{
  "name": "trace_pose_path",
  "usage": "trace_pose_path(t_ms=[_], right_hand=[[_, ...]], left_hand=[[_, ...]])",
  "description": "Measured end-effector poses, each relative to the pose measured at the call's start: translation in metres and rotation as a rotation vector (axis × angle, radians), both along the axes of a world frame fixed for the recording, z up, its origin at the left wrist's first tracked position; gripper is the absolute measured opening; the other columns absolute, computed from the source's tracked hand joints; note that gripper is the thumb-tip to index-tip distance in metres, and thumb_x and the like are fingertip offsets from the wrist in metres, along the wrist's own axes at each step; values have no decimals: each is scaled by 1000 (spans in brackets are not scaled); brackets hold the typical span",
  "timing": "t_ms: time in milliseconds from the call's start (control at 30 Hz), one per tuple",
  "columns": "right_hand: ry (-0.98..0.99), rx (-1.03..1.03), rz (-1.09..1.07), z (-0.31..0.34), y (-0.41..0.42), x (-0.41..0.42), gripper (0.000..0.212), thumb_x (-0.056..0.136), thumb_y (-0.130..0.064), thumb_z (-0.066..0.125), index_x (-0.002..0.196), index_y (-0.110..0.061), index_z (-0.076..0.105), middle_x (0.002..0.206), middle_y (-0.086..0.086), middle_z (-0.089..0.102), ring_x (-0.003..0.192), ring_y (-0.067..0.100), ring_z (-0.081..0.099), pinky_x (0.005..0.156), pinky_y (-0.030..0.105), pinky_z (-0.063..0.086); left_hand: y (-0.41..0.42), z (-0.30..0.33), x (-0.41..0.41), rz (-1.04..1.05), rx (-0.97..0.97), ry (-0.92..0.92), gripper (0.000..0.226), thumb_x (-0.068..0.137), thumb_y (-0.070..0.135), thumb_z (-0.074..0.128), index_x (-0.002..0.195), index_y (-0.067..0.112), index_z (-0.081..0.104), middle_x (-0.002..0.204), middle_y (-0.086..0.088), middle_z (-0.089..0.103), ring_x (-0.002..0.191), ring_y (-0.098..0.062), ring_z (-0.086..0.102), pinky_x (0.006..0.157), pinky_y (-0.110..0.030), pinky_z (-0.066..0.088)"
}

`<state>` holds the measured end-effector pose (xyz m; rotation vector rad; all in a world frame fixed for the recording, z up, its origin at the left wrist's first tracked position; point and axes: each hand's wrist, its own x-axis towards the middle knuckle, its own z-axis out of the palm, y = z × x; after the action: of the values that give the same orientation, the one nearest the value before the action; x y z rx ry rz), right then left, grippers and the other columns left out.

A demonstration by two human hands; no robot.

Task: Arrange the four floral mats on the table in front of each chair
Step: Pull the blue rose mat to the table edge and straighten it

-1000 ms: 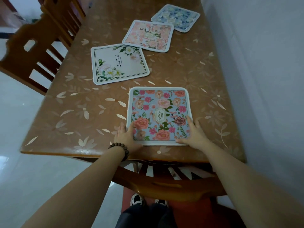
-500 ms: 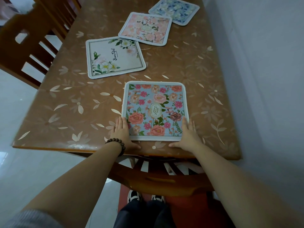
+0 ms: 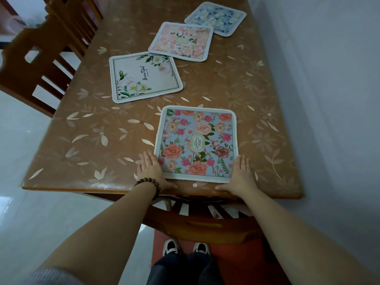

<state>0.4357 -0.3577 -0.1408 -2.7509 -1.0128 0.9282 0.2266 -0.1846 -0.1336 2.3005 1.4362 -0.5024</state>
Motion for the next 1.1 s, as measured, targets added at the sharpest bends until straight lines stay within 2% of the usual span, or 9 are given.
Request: trace_pose_path(t_ms=[133, 433, 633, 967, 1100], right_hand=[[-17, -11, -18, -1, -1, -1, 149, 52, -66, 79, 146, -4, -18, 156, 12, -21, 143, 26, -21, 116, 42, -3], [5, -41, -56, 3, 0, 0, 149, 52, -64, 80, 146, -3, -18, 156, 13, -22, 144, 26, -19, 116, 43, -4], [12, -77, -76, 9, -11, -7, 146, 54, -61, 81, 147, -2, -15, 155, 15, -24, 144, 28, -16, 117, 42, -3], [5, -48, -85, 12, -22, -12, 140, 59, -50, 84, 147, -1, -13, 157, 16, -15, 145, 27, -14, 119, 40, -2], [-8, -24, -96, 12, -22, -14, 139, 59, -49, 85, 148, -2, -10, 158, 15, -13, 145, 27, -13, 119, 40, -2]], left_hand=[[0, -3, -2, 33, -16, 22, 149, 48, 69, 79, 146, 3, -13, 156, -15, -17, 143, -28, -16, 118, -43, 2], [-4, 1, 1, 64, -74, -66, 131, 56, 50, 85, 148, 6, 3, 158, -12, -9, 145, -26, -8, 118, -42, 4], [-19, 15, -3, -4, -100, 20, 134, 53, 55, 85, 147, 5, 4, 157, -12, -6, 145, -26, -4, 118, -43, 11], [-29, 20, -5, 1, -105, 54, 124, 58, 52, 83, 147, 6, 10, 158, -11, -7, 145, -25, -5, 118, -43, 11], [-30, 16, -4, 14, -58, 63, 125, 58, 51, 84, 146, 4, 8, 158, -12, -1, 145, -25, -2, 118, -42, 11]])
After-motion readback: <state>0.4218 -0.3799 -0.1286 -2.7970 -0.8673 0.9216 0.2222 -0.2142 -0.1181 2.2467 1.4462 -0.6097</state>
